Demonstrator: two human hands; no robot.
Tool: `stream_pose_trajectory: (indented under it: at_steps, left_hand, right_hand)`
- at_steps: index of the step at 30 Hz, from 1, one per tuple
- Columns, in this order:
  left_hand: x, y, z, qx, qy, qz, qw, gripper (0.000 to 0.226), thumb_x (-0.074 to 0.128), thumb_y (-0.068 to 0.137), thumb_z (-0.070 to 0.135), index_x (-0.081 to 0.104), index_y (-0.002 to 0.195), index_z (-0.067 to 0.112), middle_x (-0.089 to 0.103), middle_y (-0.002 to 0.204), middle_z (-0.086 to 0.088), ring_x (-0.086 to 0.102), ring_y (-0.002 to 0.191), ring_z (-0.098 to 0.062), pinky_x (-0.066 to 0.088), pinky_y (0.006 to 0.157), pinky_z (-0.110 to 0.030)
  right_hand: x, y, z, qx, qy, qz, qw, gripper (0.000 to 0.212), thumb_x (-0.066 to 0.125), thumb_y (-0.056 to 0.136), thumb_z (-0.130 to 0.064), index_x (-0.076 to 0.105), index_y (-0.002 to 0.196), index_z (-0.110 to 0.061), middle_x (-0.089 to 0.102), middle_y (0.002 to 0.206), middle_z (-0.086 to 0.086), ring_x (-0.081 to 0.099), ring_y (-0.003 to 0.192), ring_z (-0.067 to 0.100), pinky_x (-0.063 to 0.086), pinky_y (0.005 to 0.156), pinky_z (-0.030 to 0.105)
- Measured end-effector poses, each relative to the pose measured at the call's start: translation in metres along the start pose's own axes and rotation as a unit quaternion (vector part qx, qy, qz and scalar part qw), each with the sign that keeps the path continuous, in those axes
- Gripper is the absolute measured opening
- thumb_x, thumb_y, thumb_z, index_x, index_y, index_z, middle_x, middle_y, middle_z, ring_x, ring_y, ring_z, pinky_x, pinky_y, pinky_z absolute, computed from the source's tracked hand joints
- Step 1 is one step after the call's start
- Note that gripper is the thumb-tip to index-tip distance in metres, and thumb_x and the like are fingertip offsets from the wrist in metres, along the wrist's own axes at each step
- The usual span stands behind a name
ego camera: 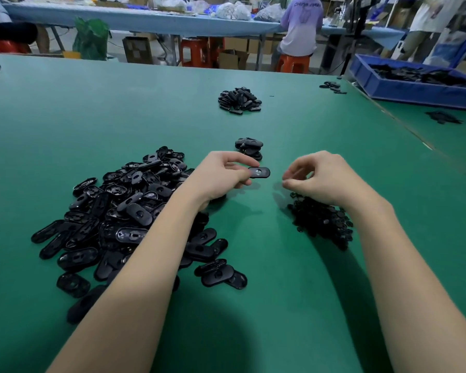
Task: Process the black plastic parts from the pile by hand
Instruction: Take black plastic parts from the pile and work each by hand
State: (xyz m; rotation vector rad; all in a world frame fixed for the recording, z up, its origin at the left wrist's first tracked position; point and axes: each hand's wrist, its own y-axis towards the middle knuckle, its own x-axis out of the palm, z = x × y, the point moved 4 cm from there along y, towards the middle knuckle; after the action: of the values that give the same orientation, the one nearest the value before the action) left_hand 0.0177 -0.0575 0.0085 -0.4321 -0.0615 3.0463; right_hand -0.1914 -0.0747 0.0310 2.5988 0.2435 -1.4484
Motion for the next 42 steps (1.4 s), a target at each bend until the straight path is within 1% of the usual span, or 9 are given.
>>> stream_pose_trajectory:
  at_steps: [4, 9, 17, 26, 29, 31, 34, 39, 42]
  left_hand:
    - [-0.002, 0.001, -0.002, -0.002, -0.021, 0.007, 1.000, 0.017, 0.071, 0.090, 0.010, 0.074, 0.107, 0.011, 0.074, 0.092, -0.015, 0.066, 0.075, -0.010, 0.057, 0.086, -0.021]
    - [-0.002, 0.001, -0.005, -0.009, -0.030, 0.021, 0.999, 0.020, 0.067, 0.091, 0.003, 0.074, 0.106, 0.015, 0.077, 0.090, -0.010, 0.069, 0.081, -0.017, 0.052, 0.103, -0.036]
    - [0.002, 0.001, -0.004, -0.019, -0.086, 0.015, 0.996, 0.011, 0.064, 0.093, -0.001, 0.071, 0.101, 0.004, 0.074, 0.088, -0.013, 0.074, 0.082, -0.019, 0.060, 0.081, -0.023]
    - [0.003, 0.002, -0.005, -0.048, -0.134, 0.007, 0.990, 0.013, 0.061, 0.092, -0.008, 0.062, 0.092, 0.005, 0.068, 0.087, -0.011, 0.076, 0.092, -0.029, 0.057, 0.094, -0.030]
    - [0.004, 0.002, -0.007, -0.048, -0.144, 0.007, 0.988, 0.017, 0.057, 0.093, -0.009, 0.061, 0.103, 0.005, 0.070, 0.099, -0.016, 0.076, 0.091, -0.027, 0.054, 0.100, -0.032]
    - [0.003, 0.002, -0.007, -0.043, -0.143, 0.008, 0.989, 0.030, 0.052, 0.094, -0.009, 0.063, 0.116, 0.008, 0.067, 0.112, -0.021, 0.076, 0.092, -0.026, 0.055, 0.099, -0.031]
    - [0.002, 0.003, -0.004, -0.037, -0.123, 0.021, 0.991, 0.034, 0.051, 0.096, -0.005, 0.070, 0.114, 0.016, 0.066, 0.106, -0.016, 0.076, 0.093, -0.022, 0.058, 0.091, -0.027]
    - [0.001, 0.004, -0.004, -0.041, -0.120, 0.054, 0.990, 0.014, 0.059, 0.097, 0.006, 0.066, 0.095, 0.018, 0.073, 0.097, -0.015, 0.073, 0.085, -0.020, 0.060, 0.085, -0.028]
    - [0.001, 0.004, -0.004, -0.041, -0.139, 0.059, 0.988, 0.011, 0.061, 0.097, 0.004, 0.064, 0.094, 0.015, 0.074, 0.099, -0.016, 0.074, 0.086, -0.019, 0.060, 0.081, -0.024]
  right_hand:
    - [-0.004, -0.007, 0.004, 0.065, -0.106, -0.074, 0.989, 0.007, 0.079, 0.068, -0.051, 0.074, 0.073, -0.051, 0.071, 0.073, -0.027, 0.068, 0.086, 0.004, 0.052, 0.076, 0.027]
    - [0.007, -0.007, -0.007, 0.081, -0.198, -0.068, 0.974, 0.016, 0.081, 0.066, -0.049, 0.074, 0.076, -0.039, 0.074, 0.091, -0.014, 0.068, 0.092, 0.016, 0.043, 0.069, 0.027]
    - [0.006, -0.010, -0.015, 0.082, -0.218, -0.063, 0.971, 0.009, 0.079, 0.073, -0.038, 0.074, 0.081, -0.036, 0.074, 0.096, -0.010, 0.067, 0.094, 0.020, 0.041, 0.069, 0.027]
    - [0.010, -0.011, -0.023, 0.058, -0.225, -0.036, 0.972, 0.010, 0.076, 0.074, -0.038, 0.072, 0.082, -0.033, 0.072, 0.095, -0.006, 0.066, 0.091, 0.023, 0.040, 0.071, 0.028]
    - [0.009, -0.011, -0.025, 0.053, -0.209, -0.053, 0.975, 0.012, 0.074, 0.076, -0.037, 0.072, 0.088, -0.037, 0.072, 0.099, -0.009, 0.066, 0.097, 0.021, 0.045, 0.075, 0.029]
    - [0.005, -0.011, -0.025, 0.051, -0.196, -0.055, 0.978, 0.015, 0.069, 0.079, -0.031, 0.073, 0.090, -0.039, 0.072, 0.102, -0.010, 0.066, 0.099, 0.021, 0.047, 0.077, 0.029]
    - [-0.002, -0.012, -0.024, 0.051, -0.194, -0.063, 0.978, 0.024, 0.062, 0.080, -0.023, 0.073, 0.088, -0.043, 0.072, 0.105, -0.010, 0.066, 0.098, 0.021, 0.048, 0.076, 0.028]
    - [0.001, -0.012, -0.022, 0.049, -0.180, -0.084, 0.979, 0.007, 0.076, 0.075, -0.041, 0.074, 0.081, -0.044, 0.074, 0.097, -0.014, 0.068, 0.095, 0.016, 0.050, 0.075, 0.028]
    - [0.009, -0.012, -0.022, 0.058, -0.179, -0.081, 0.979, 0.011, 0.081, 0.069, -0.046, 0.074, 0.077, -0.041, 0.074, 0.091, -0.014, 0.068, 0.091, 0.015, 0.046, 0.069, 0.026]
